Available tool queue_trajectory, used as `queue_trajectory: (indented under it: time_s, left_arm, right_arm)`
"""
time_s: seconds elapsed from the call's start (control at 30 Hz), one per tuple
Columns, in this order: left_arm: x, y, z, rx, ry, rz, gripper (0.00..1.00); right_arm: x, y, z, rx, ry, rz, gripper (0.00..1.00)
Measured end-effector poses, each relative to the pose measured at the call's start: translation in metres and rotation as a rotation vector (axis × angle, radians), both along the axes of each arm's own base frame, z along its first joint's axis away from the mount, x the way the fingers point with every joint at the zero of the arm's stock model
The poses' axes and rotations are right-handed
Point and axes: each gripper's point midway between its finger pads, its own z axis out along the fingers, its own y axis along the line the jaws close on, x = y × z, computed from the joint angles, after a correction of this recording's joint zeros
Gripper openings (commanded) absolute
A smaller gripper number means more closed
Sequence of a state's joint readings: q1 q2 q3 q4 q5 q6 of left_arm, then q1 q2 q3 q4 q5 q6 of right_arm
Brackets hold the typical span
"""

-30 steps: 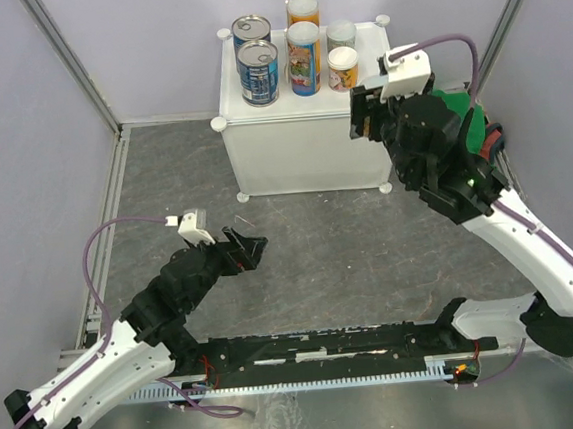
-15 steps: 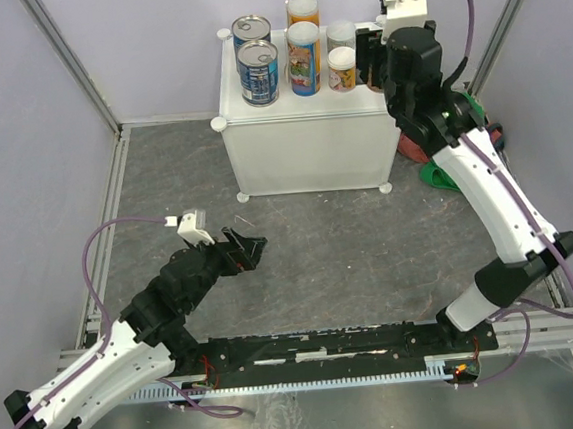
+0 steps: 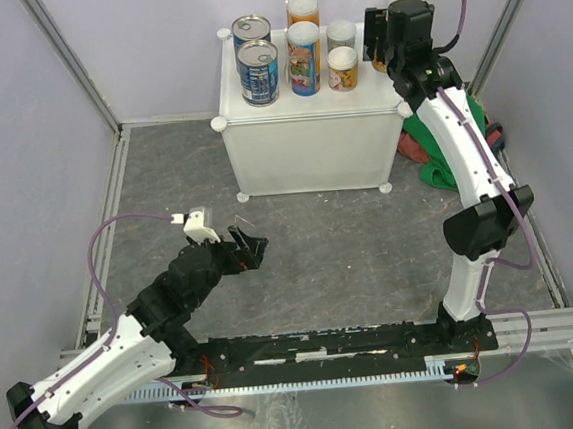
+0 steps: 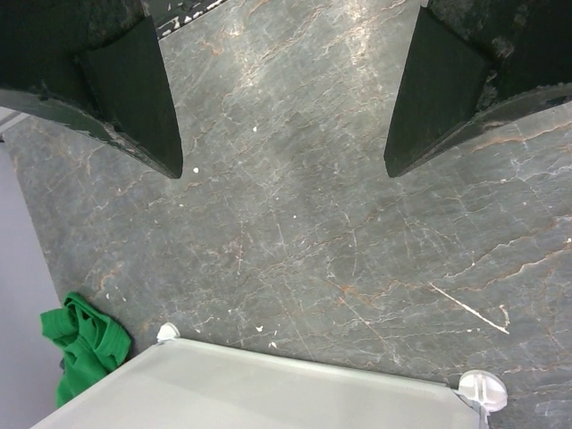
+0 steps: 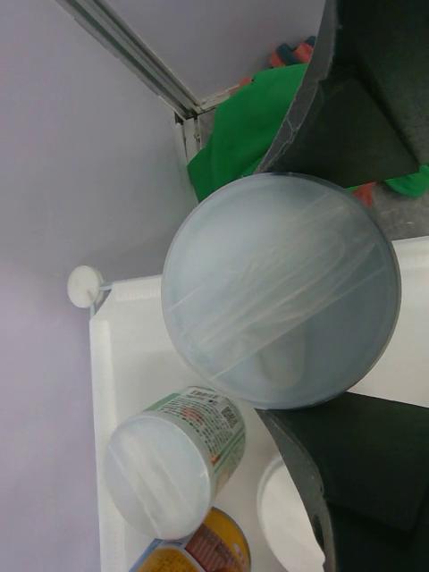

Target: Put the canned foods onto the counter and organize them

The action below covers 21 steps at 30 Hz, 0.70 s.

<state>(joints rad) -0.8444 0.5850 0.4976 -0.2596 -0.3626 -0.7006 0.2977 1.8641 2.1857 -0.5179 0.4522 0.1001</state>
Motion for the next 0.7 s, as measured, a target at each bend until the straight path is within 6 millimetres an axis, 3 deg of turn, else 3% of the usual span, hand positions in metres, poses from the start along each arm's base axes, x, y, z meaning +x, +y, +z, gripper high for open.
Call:
queue_trajectory:
  time_s: [0.3, 0.7]
  left_arm:
    - [0.006, -0.003, -0.01, 0.057, 0.02, 0.005, 1.0]
    - [0.013, -0.007, -0.012, 0.067, 0.022, 0.015, 1.0]
  right_arm:
    - [0.036, 0.005, -0.017, 0.008, 0.017, 0.032, 0.14]
    - [0.052, -0.003, -0.029, 0.025, 0.027, 0.043, 0.28]
